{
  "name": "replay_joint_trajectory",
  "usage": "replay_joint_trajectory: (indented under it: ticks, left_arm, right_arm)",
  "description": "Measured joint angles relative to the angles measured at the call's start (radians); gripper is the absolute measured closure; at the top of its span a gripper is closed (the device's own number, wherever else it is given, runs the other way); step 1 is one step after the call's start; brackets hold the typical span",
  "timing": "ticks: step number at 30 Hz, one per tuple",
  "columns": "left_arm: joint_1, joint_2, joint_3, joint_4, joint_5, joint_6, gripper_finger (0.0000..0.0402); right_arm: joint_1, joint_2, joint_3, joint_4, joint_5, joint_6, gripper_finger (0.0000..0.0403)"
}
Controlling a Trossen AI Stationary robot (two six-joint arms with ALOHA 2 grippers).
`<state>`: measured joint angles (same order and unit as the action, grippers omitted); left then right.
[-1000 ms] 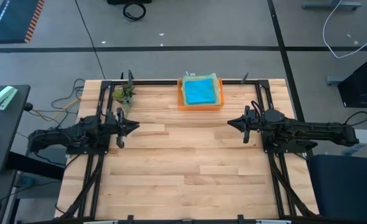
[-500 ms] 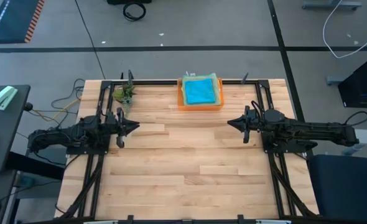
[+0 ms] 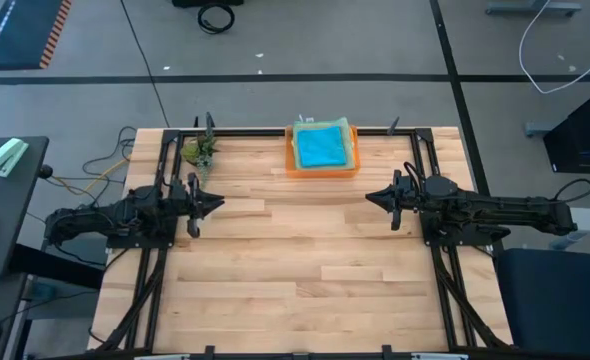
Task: Fold microfiber towels
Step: Return to Home Position
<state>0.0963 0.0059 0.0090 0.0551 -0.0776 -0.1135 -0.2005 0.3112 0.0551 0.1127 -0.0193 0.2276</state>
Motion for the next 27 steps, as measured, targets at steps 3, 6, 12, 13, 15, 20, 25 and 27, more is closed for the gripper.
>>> replay_joint_trajectory:
  ticks: [3, 6, 12, 13, 15, 20, 25, 27]
  left_arm:
    - [0.0, 0.0, 0.0, 0.0, 0.0, 0.0, 0.0345]
    - [0.0, 0.0, 0.0, 0.0, 0.0, 0.0, 0.0346]
    - [0.0, 0.0, -0.001, 0.0, 0.0, 0.0, 0.0338]
    - [0.0, 0.0, -0.001, 0.0, 0.0, 0.0, 0.0337]
    - [0.0, 0.0, -0.001, 0.0, 0.0, 0.0, 0.0335]
    - [0.0, 0.0, -0.001, 0.0, 0.0, 0.0, 0.0341]
    - [0.0, 0.0, -0.001, 0.0, 0.0, 0.0, 0.0346]
    - [0.0, 0.0, -0.001, 0.0, 0.0, 0.0, 0.0345]
  right_arm:
    - [0.0, 0.0, 0.0, 0.0, 0.0, 0.0, 0.0389]
    - [0.0, 0.0, 0.0, 0.0, 0.0, 0.0, 0.0389]
    - [0.0, 0.0, 0.0, 0.0, 0.0, 0.0, 0.0389]
    - [0.0, 0.0, 0.0, 0.0, 0.0, 0.0, 0.0389]
    - [0.0, 0.0, 0.0, 0.0, 0.0, 0.0, 0.0389]
    - [0.0, 0.0, 0.0, 0.0, 0.0, 0.0, 0.0389]
    - [0.0, 0.0, 0.0, 0.0, 0.0, 0.0, 0.0389]
    - [0.0, 0.0, 0.0, 0.0, 0.0, 0.0, 0.0389]
